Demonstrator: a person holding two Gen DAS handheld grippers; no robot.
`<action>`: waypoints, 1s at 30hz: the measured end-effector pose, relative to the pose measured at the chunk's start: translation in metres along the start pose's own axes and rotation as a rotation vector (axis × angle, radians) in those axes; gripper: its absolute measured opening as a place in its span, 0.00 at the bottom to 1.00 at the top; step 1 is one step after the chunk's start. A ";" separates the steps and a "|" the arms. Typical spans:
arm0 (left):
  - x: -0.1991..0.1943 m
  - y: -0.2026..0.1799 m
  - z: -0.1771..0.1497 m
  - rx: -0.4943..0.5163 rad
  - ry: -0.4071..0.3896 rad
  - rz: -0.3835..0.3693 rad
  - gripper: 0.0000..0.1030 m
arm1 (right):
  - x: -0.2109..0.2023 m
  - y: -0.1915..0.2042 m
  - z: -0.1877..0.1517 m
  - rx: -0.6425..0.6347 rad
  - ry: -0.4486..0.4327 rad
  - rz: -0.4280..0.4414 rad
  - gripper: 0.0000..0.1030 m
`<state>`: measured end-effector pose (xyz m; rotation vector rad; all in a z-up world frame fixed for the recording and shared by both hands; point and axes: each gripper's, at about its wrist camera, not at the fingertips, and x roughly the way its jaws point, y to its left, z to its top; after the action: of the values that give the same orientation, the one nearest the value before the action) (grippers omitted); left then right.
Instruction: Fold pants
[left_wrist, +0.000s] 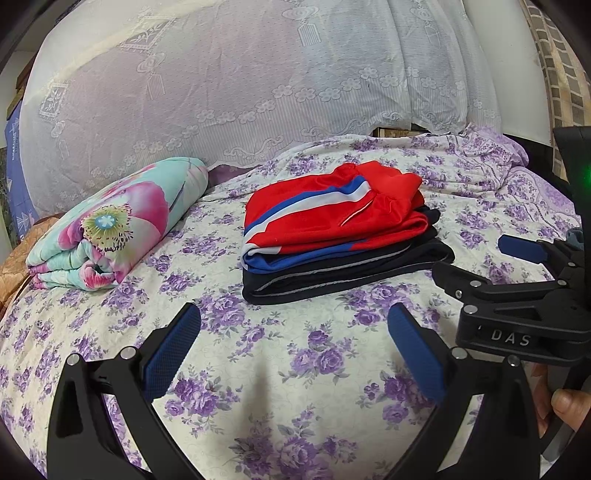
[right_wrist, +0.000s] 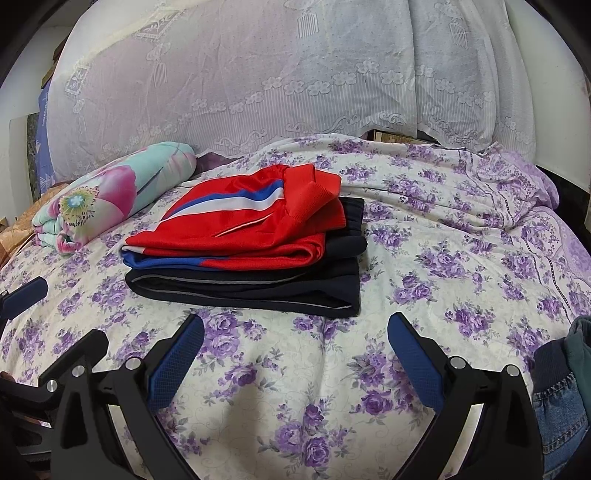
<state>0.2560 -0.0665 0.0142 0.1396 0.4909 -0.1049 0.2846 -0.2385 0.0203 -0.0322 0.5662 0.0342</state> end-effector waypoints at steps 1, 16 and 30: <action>0.000 0.000 0.000 -0.001 0.000 0.000 0.96 | 0.000 0.000 0.001 0.000 -0.001 0.000 0.97; 0.000 0.000 0.000 0.001 0.000 0.000 0.96 | 0.001 -0.001 0.000 0.000 0.002 0.002 0.97; -0.004 -0.001 0.001 -0.001 -0.017 -0.007 0.96 | 0.002 -0.001 0.001 0.000 0.004 0.004 0.97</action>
<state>0.2530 -0.0676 0.0166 0.1361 0.4747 -0.1126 0.2868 -0.2396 0.0200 -0.0309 0.5704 0.0379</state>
